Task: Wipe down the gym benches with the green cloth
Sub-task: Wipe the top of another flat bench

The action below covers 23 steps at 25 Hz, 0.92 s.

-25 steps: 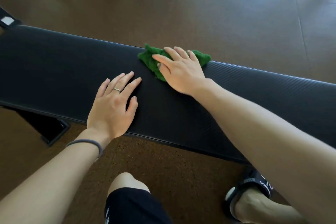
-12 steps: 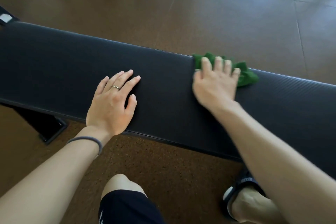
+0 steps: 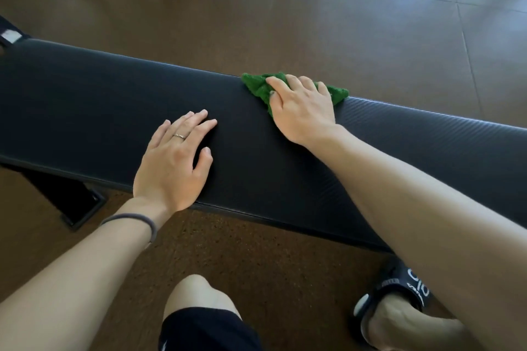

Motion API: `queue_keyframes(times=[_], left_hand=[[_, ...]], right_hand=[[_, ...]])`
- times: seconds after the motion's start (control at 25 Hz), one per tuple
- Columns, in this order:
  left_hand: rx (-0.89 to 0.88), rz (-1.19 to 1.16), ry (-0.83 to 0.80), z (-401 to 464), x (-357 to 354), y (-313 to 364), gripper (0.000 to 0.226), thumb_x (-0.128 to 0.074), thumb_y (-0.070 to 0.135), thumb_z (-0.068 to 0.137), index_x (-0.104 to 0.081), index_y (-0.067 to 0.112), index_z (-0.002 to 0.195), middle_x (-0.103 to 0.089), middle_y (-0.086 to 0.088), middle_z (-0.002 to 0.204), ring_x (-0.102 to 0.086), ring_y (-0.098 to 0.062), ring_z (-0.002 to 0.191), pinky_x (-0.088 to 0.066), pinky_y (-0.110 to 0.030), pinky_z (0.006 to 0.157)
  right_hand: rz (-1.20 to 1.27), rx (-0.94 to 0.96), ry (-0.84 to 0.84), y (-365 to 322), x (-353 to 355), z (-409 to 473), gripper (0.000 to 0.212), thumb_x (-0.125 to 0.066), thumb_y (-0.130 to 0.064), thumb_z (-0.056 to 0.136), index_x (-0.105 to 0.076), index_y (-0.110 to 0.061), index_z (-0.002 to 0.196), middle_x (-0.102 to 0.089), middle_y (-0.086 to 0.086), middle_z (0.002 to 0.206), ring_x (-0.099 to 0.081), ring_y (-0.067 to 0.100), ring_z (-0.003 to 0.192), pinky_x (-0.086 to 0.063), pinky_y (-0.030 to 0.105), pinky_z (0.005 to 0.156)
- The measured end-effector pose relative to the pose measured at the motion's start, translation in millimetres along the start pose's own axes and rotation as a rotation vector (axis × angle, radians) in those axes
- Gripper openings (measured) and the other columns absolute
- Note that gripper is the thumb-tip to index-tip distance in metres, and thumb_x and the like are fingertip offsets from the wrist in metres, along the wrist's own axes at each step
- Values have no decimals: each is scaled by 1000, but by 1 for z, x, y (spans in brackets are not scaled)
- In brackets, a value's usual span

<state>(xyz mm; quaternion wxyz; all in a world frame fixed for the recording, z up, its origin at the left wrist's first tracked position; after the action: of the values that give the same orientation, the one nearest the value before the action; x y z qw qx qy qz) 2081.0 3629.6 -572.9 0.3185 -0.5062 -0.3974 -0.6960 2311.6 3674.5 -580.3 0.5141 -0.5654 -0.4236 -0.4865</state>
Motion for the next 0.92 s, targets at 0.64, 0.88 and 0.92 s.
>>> queue_keyframes(times=[0.64,0.88,0.92], left_hand=[[30,16,-64,-2,-5,2,59,-26,37,99,-38,26,155,-30,7,166,-19,-12,156,-7,-38,129],[60,13,-121,-5,-3,0,59,-22,35,101,-36,26,157,-28,5,168,-17,-14,157,-4,-40,129],[130,9,-75,-9,5,-8,59,-21,37,101,-37,26,157,-28,4,167,-17,-15,156,-4,-41,128]], right_hand=[[-37,274,-2,-58,-7,-36,51,-24,-41,108,-36,-34,157,-32,0,166,-25,27,153,-19,50,122],[-40,617,-124,-49,-2,-181,50,-23,-42,108,-37,-38,155,-32,-4,166,-25,25,154,-21,50,125],[-42,652,-126,-56,-2,-168,50,-21,-43,108,-37,-38,155,-32,-4,166,-26,25,154,-23,50,124]])
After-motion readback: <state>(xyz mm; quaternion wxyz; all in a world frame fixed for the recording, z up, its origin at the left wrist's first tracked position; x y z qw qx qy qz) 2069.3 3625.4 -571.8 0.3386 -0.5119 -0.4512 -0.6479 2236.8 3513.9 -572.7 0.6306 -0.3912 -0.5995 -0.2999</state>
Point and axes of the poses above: each hand's wrist, its own z-axis towards the middle knuckle, its own x-axis out of the back of the hand, y = z × x, the point moved 10 cm from there along z, towards the middle knuckle
